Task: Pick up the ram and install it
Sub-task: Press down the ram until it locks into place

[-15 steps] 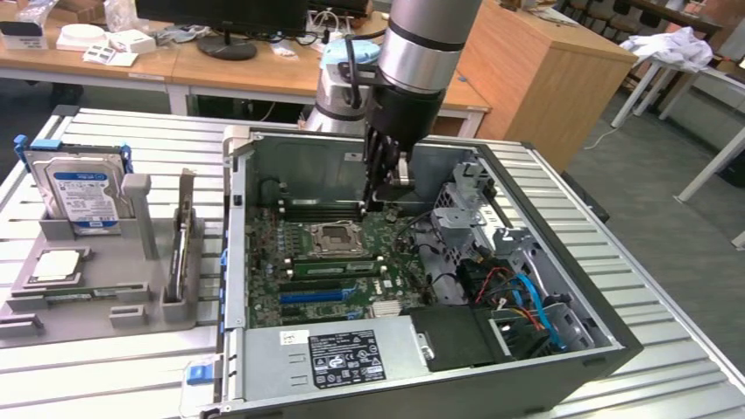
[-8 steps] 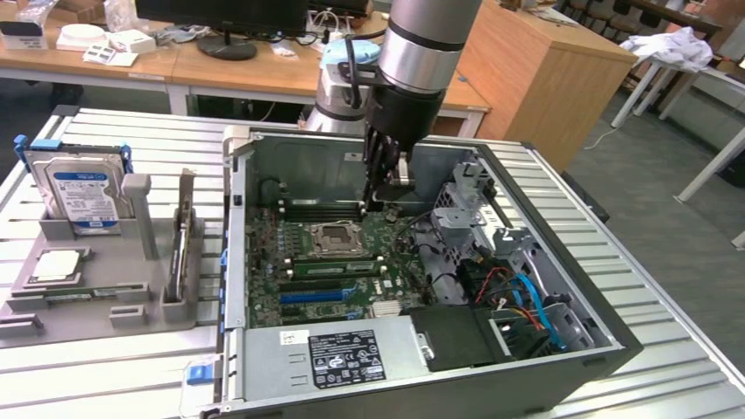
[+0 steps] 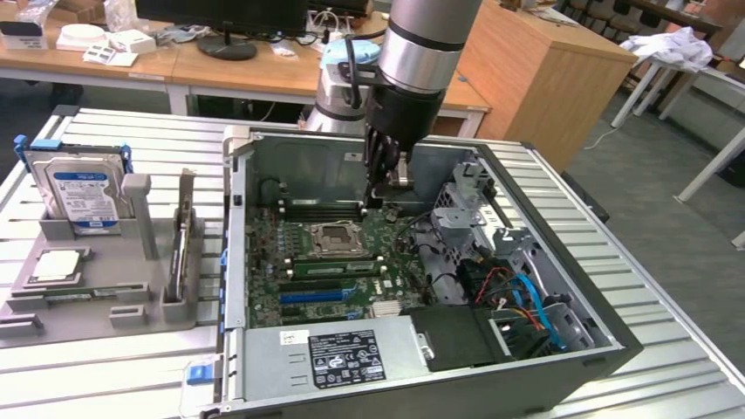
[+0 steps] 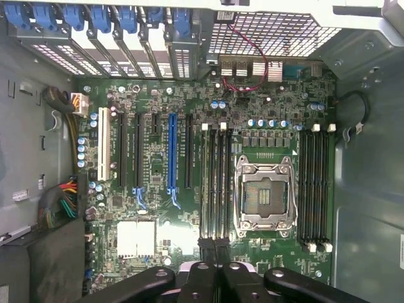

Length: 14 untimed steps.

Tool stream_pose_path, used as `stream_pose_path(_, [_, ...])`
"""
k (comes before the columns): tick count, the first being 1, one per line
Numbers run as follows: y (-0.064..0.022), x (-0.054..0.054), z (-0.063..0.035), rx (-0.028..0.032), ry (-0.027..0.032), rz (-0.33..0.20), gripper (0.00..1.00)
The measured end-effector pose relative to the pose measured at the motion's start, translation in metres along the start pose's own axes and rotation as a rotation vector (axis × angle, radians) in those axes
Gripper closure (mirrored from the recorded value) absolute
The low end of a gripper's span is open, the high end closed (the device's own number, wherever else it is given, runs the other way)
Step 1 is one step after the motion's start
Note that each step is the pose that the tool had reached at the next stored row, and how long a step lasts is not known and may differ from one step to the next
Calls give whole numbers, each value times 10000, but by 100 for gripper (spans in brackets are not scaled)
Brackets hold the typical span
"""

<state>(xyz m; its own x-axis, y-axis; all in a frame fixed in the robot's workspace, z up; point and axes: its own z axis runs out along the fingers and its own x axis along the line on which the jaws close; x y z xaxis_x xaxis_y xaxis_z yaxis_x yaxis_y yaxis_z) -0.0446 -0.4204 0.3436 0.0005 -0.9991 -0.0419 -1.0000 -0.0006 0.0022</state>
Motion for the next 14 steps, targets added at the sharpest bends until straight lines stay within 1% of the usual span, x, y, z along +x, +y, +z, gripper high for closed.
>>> stream_pose_path(9, [-1, 0, 0, 0, 0, 1, 89])
stream_pose_path(11, [-21, 0, -1, -1, 2, -1, 89])
stream_pose_path(14, [-94, 1, 0, -5, 0, 0, 89])
